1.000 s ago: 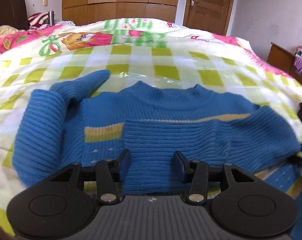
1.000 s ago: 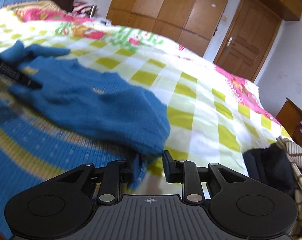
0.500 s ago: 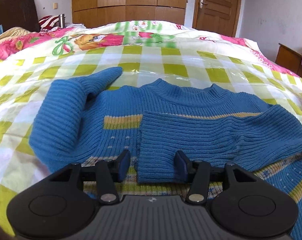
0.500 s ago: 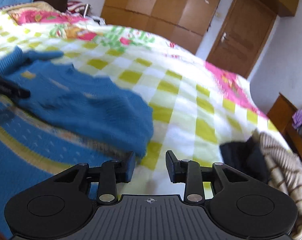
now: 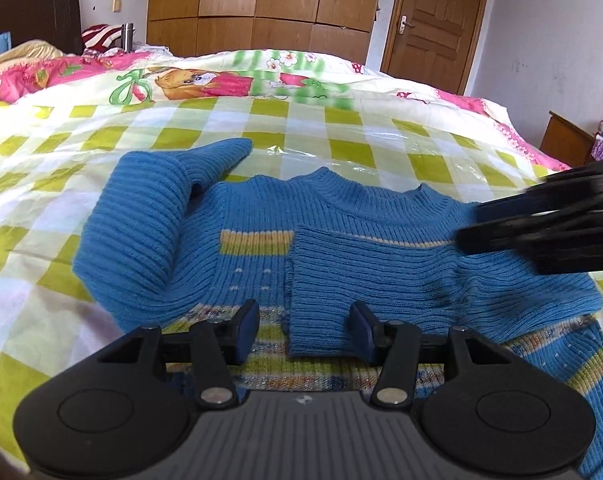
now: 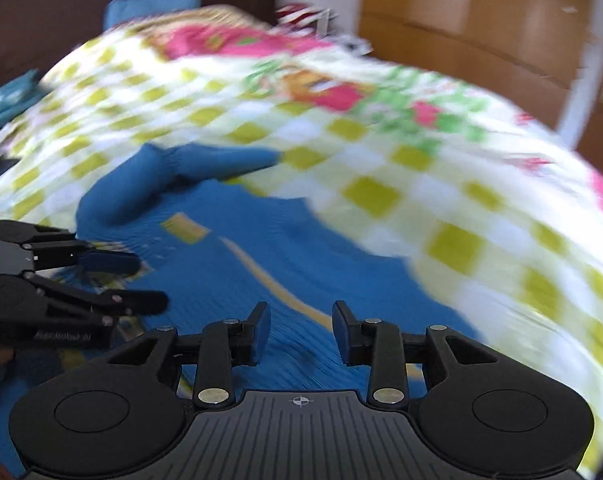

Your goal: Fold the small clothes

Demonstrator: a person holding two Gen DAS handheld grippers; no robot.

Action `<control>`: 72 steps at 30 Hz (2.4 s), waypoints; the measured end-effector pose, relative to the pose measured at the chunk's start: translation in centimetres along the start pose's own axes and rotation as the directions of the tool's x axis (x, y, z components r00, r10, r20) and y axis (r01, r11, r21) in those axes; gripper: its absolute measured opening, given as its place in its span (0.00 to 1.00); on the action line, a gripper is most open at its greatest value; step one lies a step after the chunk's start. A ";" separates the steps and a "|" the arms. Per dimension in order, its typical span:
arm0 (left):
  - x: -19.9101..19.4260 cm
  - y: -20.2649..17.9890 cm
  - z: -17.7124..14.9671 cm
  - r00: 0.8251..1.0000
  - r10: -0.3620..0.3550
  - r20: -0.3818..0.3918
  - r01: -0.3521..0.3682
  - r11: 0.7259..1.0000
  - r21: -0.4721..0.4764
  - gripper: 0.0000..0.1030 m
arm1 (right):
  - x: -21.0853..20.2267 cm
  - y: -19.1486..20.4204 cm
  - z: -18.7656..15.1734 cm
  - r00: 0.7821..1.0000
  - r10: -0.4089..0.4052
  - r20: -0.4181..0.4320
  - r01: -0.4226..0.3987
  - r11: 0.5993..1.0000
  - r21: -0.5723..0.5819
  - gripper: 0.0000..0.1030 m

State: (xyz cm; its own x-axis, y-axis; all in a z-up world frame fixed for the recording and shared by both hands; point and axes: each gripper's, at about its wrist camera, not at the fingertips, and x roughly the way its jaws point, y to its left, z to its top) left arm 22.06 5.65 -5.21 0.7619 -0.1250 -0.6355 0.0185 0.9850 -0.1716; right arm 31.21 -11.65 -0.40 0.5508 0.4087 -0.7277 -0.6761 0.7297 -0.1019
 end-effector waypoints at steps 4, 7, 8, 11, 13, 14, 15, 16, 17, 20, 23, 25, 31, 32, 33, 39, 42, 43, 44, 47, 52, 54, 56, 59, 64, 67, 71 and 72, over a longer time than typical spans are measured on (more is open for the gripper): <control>0.0 0.5 -0.1 0.999 -0.034 -0.002 0.034 0.999 -0.017 0.62 | 4.8 0.5 1.4 0.988 0.131 -0.082 -0.128 0.991 0.038 0.33; 0.0 0.8 -0.2 0.999 -0.051 -0.001 0.051 0.998 -0.026 0.62 | 6.5 1.2 1.7 0.982 0.153 -0.114 -0.151 0.988 0.026 0.32; -0.1 0.9 -0.3 0.998 -0.055 0.000 0.055 0.998 -0.030 0.62 | 6.7 1.2 1.8 0.981 0.151 -0.120 -0.148 0.988 0.032 0.28; -0.5 1.3 -0.2 0.998 -0.060 0.021 0.061 0.997 -0.042 0.62 | 6.3 1.6 2.5 0.975 0.184 -0.127 -0.177 0.982 0.063 0.05; -1.0 1.4 -0.1 0.997 -0.052 0.048 0.054 0.998 -0.044 0.62 | 5.8 2.2 3.0 0.977 0.181 -0.110 -0.176 0.983 0.049 0.05; -1.3 1.4 -0.1 0.997 -0.044 0.066 0.047 0.998 -0.042 0.62 | 5.6 2.6 3.3 0.980 0.177 -0.092 -0.174 0.984 0.045 0.05; -1.5 1.3 0.0 0.996 -0.035 0.085 0.038 0.999 -0.035 0.62 | 5.4 2.8 3.5 0.982 0.179 -0.067 -0.176 0.983 0.051 0.05; -1.6 1.1 0.0 0.995 -0.028 0.095 0.030 0.999 -0.024 0.62 | 5.3 3.0 3.8 0.982 0.182 -0.039 -0.180 0.982 0.064 0.05; -1.5 0.9 -0.1 0.996 -0.021 0.092 0.022 1.000 -0.011 0.62 | 5.4 3.3 3.9 0.985 0.170 -0.018 -0.168 0.983 0.070 0.05; -0.2 0.4 -0.6 0.999 -0.011 0.033 0.010 1.000 0.025 0.62 | 7.7 4.0 3.7 0.988 0.141 -0.069 -0.134 0.987 0.090 0.10; 0.2 0.2 -0.8 1.000 0.003 0.021 -0.004 0.999 0.046 0.63 | 7.1 4.3 3.1 0.996 0.088 -0.006 -0.087 0.990 0.112 0.12; 0.2 0.3 -0.8 1.000 -0.001 0.022 0.000 0.999 0.037 0.63 | 4.7 3.3 2.7 0.996 0.066 0.063 -0.075 0.984 0.160 0.12; 0.0 -0.2 -0.9 0.999 0.019 0.031 -0.021 0.998 0.057 0.63 | -2.8 -3.0 -2.1 0.980 -0.192 0.057 0.176 0.962 0.208 0.13; 0.0 -0.4 -0.9 0.999 0.024 0.035 -0.027 0.998 0.060 0.63 | -3.3 -4.4 -2.7 0.974 -0.227 0.017 0.220 0.957 0.187 0.13; 0.1 -0.5 -0.9 0.999 0.029 0.039 -0.031 0.997 0.063 0.63 | -3.6 -5.7 -3.4 0.968 -0.247 -0.031 0.249 0.956 0.153 0.13; -0.3 -1.1 -0.5 0.996 0.024 0.087 -0.031 0.997 0.075 0.63 | -3.9 -9.7 -4.1 0.977 -0.157 -0.146 0.143 0.984 -0.106 0.13; -0.3 -1.8 -0.3 0.994 0.017 0.109 -0.028 0.995 0.092 0.63 | -2.7 -9.7 -3.3 0.980 -0.083 -0.182 0.036 0.968 -0.249 0.18; -0.3 -2.0 -0.3 0.994 0.016 0.112 -0.027 0.995 0.098 0.63 | -2.1 -9.1 -3.2 0.977 -0.057 -0.205 -0.006 0.956 -0.293 0.21; -0.2 -2.1 -0.3 0.993 0.017 0.115 -0.029 0.994 0.103 0.63 | -1.6 -8.7 -3.0 0.971 -0.034 -0.237 -0.050 0.939 -0.340 0.22; 0.0 -2.2 -0.4 0.993 0.012 0.113 -0.024 0.994 0.108 0.63 | -0.3 -7.5 -3.1 0.949 0.005 -0.315 -0.151 0.885 -0.440 0.23; 0.7 -2.2 -0.7 0.996 0.015 0.091 -0.025 0.994 0.106 0.64 | 0.9 -7.1 -3.0 0.929 0.004 -0.371 -0.210 0.829 -0.518 0.24; 0.8 -2.2 -0.8 0.996 0.016 0.091 -0.025 0.994 0.106 0.65 | 1.2 -6.9 -2.8 0.918 0.001 -0.398 -0.238 0.804 -0.546 0.24; 0.9 -2.3 -0.9 0.996 0.018 0.087 -0.027 0.994 0.107 0.66 | 1.7 -7.0 -2.5 0.900 0.010 -0.436 -0.279 0.782 -0.557 0.24; 1.2 -2.4 -1.0 0.996 0.021 0.084 -0.031 0.993 0.112 0.68 | 2.9 -6.9 -2.4 0.881 0.004 -0.473 -0.319 0.743 -0.588 0.24; 1.4 -2.5 -1.1 0.996 0.028 0.086 -0.038 0.992 0.122 0.69 | 2.7 -6.0 -3.1 0.899 -0.036 -0.437 -0.263 0.753 -0.603 0.10; 1.3 -2.6 -1.1 0.996 0.029 0.089 -0.040 0.992 0.120 0.69 | 1.4 -6.1 -4.0 0.923 -0.071 -0.379 -0.177 0.794 -0.582 0.02; 1.3 -2.5 -1.2 0.995 0.036 0.094 -0.047 0.992 0.116 0.70 | 0.1 -7.6 -4.1 0.938 -0.194 -0.287 0.021 0.859 -0.511 0.00; 1.4 -2.6 -1.2 0.995 0.040 0.093 -0.051 0.992 0.120 0.72 | 0.0 -8.5 -3.9 0.939 -0.214 -0.270 0.071 0.888 -0.454 0.01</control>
State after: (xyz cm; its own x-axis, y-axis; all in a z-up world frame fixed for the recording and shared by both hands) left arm 22.31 2.79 -6.58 0.8190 -0.0743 -0.5689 0.0572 0.9972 -0.0480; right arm 35.00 -20.00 -2.17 0.5293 0.0794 -0.8447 -0.7833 0.4283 -0.4505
